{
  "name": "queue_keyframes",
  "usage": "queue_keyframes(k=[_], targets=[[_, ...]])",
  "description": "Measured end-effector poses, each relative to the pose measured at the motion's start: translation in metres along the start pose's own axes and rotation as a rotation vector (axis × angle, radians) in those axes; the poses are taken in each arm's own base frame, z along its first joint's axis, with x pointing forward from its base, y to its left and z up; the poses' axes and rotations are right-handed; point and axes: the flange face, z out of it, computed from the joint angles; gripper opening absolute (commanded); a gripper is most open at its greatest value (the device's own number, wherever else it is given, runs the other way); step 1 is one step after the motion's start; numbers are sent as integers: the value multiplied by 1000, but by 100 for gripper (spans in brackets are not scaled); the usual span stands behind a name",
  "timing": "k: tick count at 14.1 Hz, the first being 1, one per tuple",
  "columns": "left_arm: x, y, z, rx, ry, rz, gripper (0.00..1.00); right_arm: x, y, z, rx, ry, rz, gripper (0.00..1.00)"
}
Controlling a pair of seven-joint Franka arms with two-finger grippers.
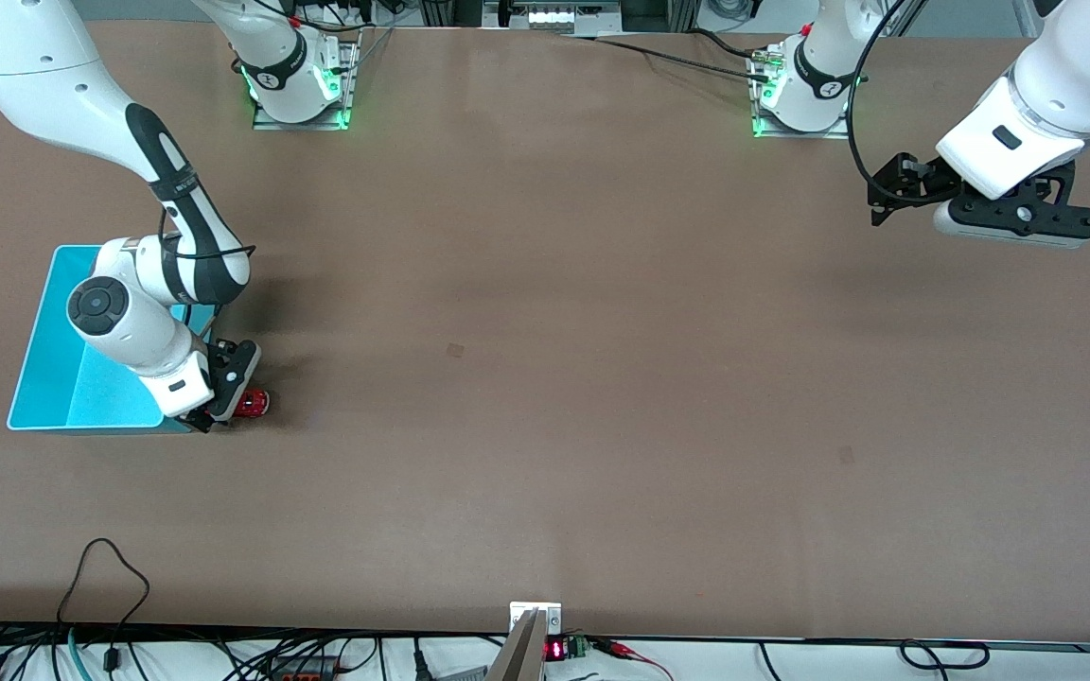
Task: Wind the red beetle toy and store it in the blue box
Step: 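Close the right gripper on the red beetle car beside the box, then lift the car with the right gripper and lower it into the box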
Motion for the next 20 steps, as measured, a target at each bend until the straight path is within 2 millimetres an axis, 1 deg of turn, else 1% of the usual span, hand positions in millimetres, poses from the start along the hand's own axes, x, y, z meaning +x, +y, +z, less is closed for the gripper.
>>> queue_keyframes(k=[1, 3, 4, 7, 9, 12, 14, 15, 16, 17, 20], targets=[[0, 0, 0, 0, 0, 1, 100, 0, 0, 0, -1, 1, -3, 37], [0, 4, 0, 1, -1, 8, 100, 0, 1, -1, -5, 1, -7, 8], [-1, 6, 0, 1, -2, 11, 100, 0, 1, -1, -5, 1, -7, 0], [-1, 7, 0, 1, -2, 13, 100, 3, 5, -5, -21, 9, 6, 0], [-1, 7, 0, 1, -2, 13, 100, 11, 11, -20, -47, 31, 92, 0], [-1, 7, 0, 1, -3, 13, 100, 38, 18, -65, -66, 65, 294, 0], [-1, 7, 0, 1, -4, 13, 100, 44, 21, -101, -27, 68, 457, 0], [-1, 7, 0, 1, -4, 13, 100, 42, 23, -120, -10, 68, 526, 0], [-1, 7, 0, 1, -4, 13, 100, 36, 24, -137, 7, 59, 601, 0], [-1, 7, 0, 1, -4, 13, 100, 23, 24, -151, 23, 35, 695, 0], [-2, 7, 0, 2, -9, 13, 100, -38, 22, -178, 85, -76, 974, 0]])
